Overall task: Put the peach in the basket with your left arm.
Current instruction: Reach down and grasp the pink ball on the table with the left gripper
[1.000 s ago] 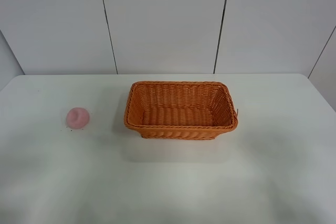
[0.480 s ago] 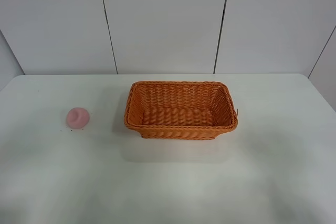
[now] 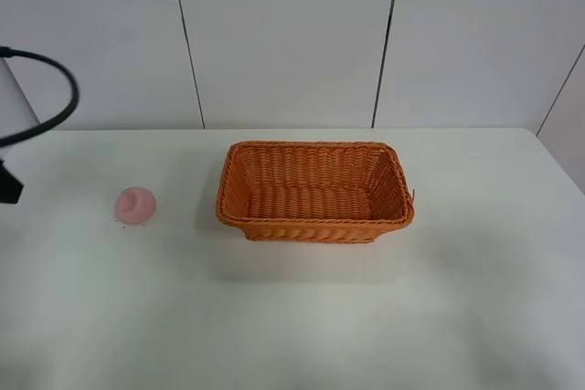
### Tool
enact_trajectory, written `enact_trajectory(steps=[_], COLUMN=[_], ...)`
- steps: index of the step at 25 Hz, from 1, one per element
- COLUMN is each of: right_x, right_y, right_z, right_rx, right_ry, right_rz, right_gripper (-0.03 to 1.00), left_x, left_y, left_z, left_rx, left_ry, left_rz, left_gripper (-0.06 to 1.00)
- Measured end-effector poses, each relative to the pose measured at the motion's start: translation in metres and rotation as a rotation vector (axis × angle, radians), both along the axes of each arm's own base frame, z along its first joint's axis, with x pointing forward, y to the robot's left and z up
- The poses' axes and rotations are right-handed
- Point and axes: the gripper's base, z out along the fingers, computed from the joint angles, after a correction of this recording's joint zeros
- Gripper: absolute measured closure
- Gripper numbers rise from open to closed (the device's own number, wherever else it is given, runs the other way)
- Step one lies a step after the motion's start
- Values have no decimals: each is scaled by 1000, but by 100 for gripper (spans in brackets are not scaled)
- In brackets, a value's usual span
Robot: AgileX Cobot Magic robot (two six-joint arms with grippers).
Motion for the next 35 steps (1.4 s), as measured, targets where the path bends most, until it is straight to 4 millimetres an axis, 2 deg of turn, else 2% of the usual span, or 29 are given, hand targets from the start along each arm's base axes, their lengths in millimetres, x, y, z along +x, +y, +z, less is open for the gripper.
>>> enact_trajectory(steps=[3,9,12,15,18,24,30,35], right_x=[0,0,0,0,0,0,0,0], right_y=[0,0,0,0,0,0,0,0], right_z=[0,0,0,0,0,0,0,0], right_rx=[0,0,0,0,0,2,2,2], right_ry=[0,0,0,0,0,0,0,0], right_rz=[0,0,0,0,0,1,1,1], right_gripper=[27,27,27,27,27,27,27,27], left_x=[57,153,190,215,228,234,237,238], left_y=[-1,-3,-4,-5,-6,-7,-8,-12], left_z=[-13,-49,-70,-89,-110,-152,-182,-195], left_rx=[1,3,1,-11,-14,-29,-35,-76], left_ry=[63,153,182,209,244,353,414,440], left_rz=[0,0,1,4,5,11,15,1], left_gripper=[10,10,10,10,10,10,10,10])
